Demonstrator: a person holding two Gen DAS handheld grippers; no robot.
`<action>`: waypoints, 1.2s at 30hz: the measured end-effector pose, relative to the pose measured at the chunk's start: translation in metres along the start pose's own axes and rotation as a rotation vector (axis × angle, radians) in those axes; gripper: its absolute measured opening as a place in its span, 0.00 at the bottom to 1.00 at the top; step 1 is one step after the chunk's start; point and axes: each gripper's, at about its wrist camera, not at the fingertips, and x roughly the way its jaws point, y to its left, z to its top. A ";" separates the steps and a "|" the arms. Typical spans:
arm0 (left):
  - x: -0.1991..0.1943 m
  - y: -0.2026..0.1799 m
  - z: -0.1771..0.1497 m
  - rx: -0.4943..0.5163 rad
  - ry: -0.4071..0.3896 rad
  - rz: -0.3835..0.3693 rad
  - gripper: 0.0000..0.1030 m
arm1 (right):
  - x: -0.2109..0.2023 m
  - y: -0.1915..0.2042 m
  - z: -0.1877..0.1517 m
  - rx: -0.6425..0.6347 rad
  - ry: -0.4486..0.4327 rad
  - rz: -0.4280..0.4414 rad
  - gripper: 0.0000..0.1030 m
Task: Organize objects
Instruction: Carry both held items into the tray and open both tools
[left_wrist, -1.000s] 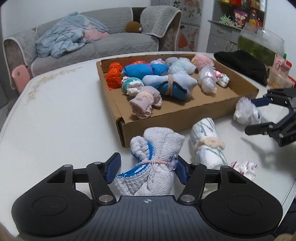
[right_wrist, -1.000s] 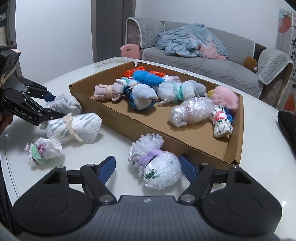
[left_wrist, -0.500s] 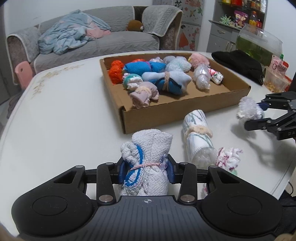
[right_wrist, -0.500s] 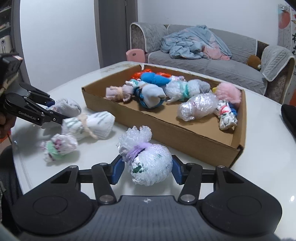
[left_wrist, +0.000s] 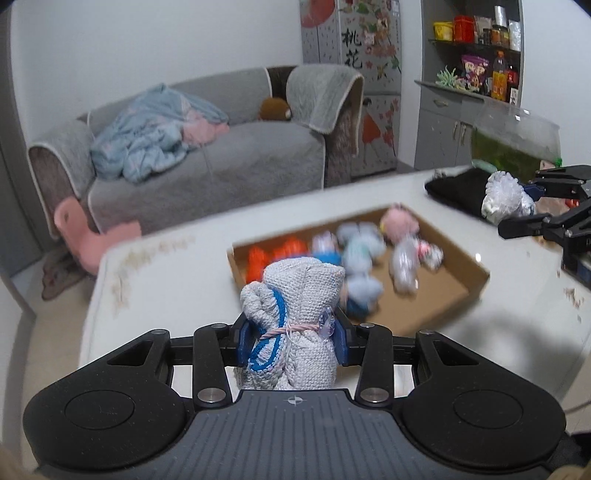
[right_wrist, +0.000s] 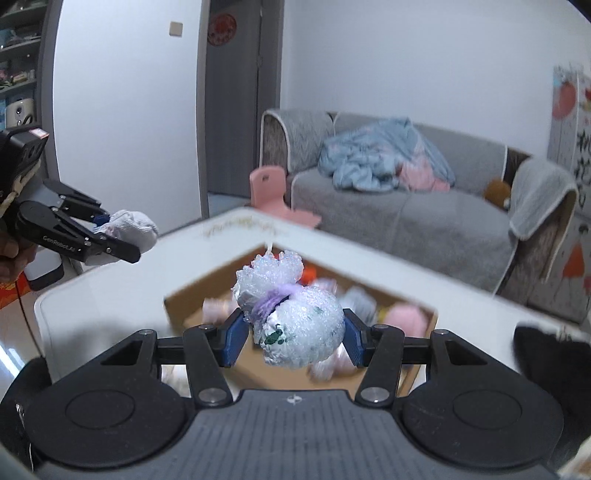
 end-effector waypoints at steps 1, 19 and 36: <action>0.003 -0.001 0.010 -0.003 -0.001 -0.008 0.46 | 0.003 -0.003 0.007 -0.004 -0.005 0.001 0.48; 0.135 -0.048 0.014 0.036 0.244 -0.153 0.46 | 0.114 -0.003 0.008 -0.042 0.207 0.120 0.49; 0.177 -0.052 0.000 0.163 0.423 -0.106 0.47 | 0.165 0.005 -0.012 -0.091 0.426 0.166 0.49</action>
